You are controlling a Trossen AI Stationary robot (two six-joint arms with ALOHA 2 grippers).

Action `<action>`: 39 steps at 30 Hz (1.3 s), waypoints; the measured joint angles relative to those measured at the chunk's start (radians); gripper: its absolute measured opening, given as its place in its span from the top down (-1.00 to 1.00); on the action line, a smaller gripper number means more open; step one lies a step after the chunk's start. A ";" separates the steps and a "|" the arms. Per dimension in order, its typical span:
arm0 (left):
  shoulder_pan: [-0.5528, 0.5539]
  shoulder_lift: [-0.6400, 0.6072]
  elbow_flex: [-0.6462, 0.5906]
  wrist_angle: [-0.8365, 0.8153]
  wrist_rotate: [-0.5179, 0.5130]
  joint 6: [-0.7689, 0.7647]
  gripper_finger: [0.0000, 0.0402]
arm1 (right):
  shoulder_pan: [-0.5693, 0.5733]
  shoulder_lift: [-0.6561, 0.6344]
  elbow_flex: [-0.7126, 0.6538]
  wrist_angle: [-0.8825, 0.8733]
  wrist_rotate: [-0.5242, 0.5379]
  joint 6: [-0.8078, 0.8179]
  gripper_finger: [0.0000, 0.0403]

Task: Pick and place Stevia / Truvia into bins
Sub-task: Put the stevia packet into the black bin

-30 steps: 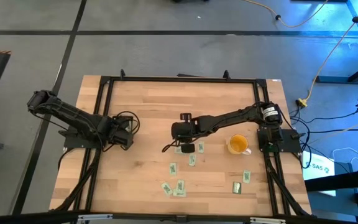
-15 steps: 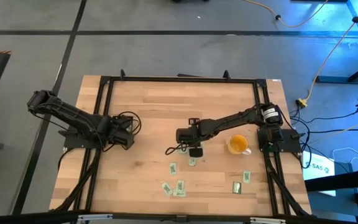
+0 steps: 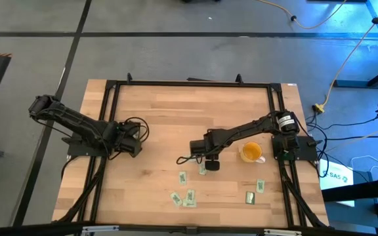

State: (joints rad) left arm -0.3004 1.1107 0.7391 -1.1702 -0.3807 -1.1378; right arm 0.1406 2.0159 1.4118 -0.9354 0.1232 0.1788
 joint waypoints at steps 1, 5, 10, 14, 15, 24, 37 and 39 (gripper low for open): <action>0.000 0.000 0.000 0.000 -0.001 0.000 0.75 | 0.000 0.000 -0.009 0.025 -0.001 -0.001 0.36; 0.000 0.000 0.000 0.000 -0.002 0.000 0.74 | 0.000 0.000 -0.054 0.058 -0.015 -0.008 0.45; 0.000 0.000 0.000 0.000 -0.002 0.000 0.76 | -0.007 -0.008 -0.106 0.114 -0.040 -0.004 0.57; 0.000 0.000 0.000 0.000 -0.019 0.000 0.76 | -0.014 -0.006 -0.117 0.120 -0.043 -0.004 0.68; 0.000 0.000 0.000 0.000 -0.022 0.000 0.76 | -0.016 -0.006 -0.117 0.120 -0.042 -0.006 0.72; 0.000 0.000 0.000 0.000 -0.033 0.018 0.75 | -0.022 -0.007 -0.105 0.124 -0.039 -0.058 0.98; -0.009 0.000 0.000 0.268 -0.247 0.442 0.79 | -0.023 0.002 0.050 0.236 -0.040 -0.298 0.99; -0.021 0.000 0.000 0.372 -0.255 0.565 0.79 | -0.026 0.002 0.063 0.310 -0.055 -0.349 0.99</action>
State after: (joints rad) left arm -0.3217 1.1107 0.7395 -0.7985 -0.6357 -0.5731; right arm 0.1151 2.0174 1.4745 -0.6249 0.0686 -0.1705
